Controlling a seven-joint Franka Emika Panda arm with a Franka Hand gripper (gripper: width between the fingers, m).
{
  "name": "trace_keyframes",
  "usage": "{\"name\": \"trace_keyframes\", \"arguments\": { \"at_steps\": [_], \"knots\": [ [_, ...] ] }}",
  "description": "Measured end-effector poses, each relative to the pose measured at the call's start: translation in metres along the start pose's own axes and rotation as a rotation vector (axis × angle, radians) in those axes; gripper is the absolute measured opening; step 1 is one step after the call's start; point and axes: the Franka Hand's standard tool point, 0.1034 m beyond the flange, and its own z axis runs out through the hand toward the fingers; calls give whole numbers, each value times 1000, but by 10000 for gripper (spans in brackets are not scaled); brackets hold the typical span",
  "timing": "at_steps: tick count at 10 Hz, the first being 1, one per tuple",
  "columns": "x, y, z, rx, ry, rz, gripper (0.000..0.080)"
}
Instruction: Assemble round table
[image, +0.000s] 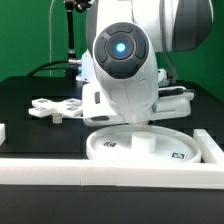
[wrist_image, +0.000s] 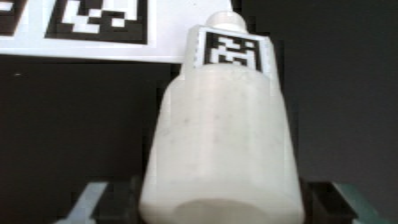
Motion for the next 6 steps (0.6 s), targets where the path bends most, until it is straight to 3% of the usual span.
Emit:
{"name": "trace_keyframes", "arguments": {
  "at_steps": [3,6],
  "knots": [
    [0,-5,-2,-2,2,-26,407],
    [-16,-15,-35,-5,11,-92,409]
  ]
}}
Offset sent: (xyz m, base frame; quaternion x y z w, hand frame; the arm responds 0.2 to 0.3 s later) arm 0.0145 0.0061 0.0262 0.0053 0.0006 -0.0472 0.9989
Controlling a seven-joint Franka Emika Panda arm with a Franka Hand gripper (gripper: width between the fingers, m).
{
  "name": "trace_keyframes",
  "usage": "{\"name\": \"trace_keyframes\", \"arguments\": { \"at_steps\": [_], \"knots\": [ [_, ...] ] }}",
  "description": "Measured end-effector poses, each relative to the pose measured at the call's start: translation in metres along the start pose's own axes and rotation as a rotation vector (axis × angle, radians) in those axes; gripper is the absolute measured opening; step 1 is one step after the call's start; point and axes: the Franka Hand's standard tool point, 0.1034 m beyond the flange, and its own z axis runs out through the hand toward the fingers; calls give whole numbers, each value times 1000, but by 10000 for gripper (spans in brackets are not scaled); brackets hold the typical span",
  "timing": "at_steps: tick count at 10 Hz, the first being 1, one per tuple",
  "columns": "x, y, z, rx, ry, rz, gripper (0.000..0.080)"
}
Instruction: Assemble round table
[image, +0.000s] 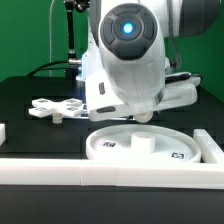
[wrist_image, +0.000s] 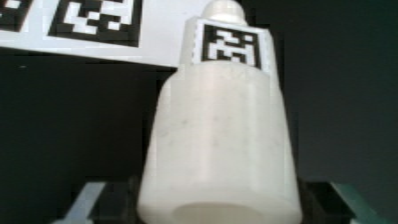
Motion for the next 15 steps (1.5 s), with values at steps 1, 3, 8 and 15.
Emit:
{"name": "trace_keyframes", "arguments": {
  "at_steps": [1,3,8,15],
  "knots": [
    [-10,-7,-21,-4,13,-20,409],
    [-26,-18,-45,-11,57,-62,409],
    [-19,-18,-49,-16,95,-66,409],
    [-1,-11,-95,-84,491,-109,409]
  ]
}}
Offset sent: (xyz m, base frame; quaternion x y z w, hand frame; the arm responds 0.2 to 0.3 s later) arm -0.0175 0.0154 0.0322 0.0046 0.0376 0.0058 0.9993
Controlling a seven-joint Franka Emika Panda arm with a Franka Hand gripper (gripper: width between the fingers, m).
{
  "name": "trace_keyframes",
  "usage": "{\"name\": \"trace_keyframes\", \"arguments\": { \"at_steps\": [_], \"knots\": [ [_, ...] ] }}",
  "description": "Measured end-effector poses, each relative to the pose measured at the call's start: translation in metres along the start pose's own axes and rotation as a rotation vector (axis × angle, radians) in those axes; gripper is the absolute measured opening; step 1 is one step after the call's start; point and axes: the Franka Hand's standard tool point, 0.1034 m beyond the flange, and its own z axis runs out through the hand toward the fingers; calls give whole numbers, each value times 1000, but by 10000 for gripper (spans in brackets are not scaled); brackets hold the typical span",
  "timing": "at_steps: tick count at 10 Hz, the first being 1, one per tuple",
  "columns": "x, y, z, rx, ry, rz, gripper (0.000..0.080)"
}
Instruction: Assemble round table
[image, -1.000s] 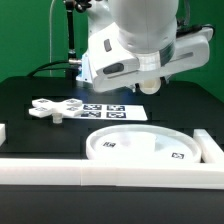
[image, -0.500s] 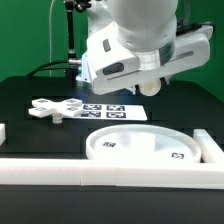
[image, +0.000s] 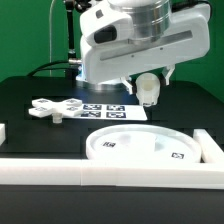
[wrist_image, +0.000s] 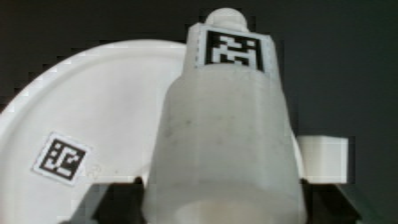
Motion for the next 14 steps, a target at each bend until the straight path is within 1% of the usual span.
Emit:
{"name": "trace_keyframes", "arguments": {
  "at_steps": [1,2,3,4,5,6,7,8,9,10,11,12,14],
  "knots": [
    [7,4,-2,-20,80,-8,409],
    [13,8,-6,-50,170,-48,409],
    [17,11,-18,-81,257,-74,409],
    [19,12,-29,-105,322,-90,409],
    [29,14,-44,-150,443,-127,409],
    [31,16,-50,-171,518,-127,410],
    [32,21,-51,-195,577,-133,410],
    [33,28,-52,-227,660,-137,410],
    [32,32,-52,-266,726,-150,410],
    [27,29,-45,-297,762,-172,410],
    [25,26,-41,-300,759,-183,410],
    [25,23,-40,-303,764,-188,410],
    [24,8,-32,-300,761,-205,410]
  ]
}}
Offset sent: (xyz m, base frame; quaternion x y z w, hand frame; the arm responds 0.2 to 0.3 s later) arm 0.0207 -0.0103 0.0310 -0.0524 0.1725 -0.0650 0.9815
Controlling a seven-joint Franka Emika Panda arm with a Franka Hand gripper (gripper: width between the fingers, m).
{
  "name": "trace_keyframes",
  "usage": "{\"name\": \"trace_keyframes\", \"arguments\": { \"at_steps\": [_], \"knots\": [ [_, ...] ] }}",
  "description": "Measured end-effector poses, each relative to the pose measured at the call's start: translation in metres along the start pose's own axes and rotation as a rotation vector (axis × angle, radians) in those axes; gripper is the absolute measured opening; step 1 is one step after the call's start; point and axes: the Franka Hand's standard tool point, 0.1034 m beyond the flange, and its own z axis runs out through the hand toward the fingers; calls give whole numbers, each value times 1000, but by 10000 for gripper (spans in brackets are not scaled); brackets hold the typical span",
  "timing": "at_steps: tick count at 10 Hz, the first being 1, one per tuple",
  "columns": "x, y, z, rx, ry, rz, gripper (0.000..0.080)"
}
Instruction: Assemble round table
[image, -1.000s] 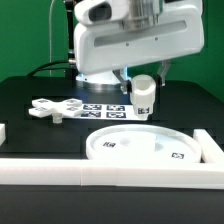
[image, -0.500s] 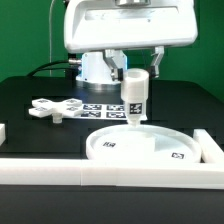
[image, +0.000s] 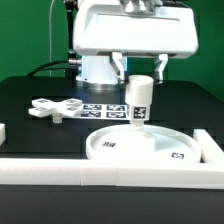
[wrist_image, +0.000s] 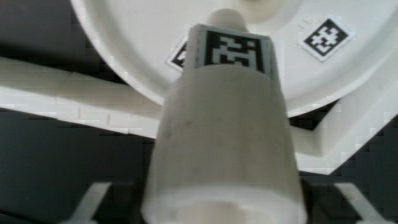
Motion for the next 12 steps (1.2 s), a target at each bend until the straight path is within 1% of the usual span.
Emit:
{"name": "trace_keyframes", "arguments": {
  "at_steps": [1,2,4,5,7,12],
  "knots": [
    [0,-3,0,2,-1,-4,410],
    [-1,-1,1,1,-2,-2,410],
    [-1,-2,2,3,-4,-2,410],
    [-3,-7,4,6,-6,-3,410],
    [-10,-12,7,8,-13,-8,410],
    [-17,-12,14,12,-29,-5,410]
  ]
}}
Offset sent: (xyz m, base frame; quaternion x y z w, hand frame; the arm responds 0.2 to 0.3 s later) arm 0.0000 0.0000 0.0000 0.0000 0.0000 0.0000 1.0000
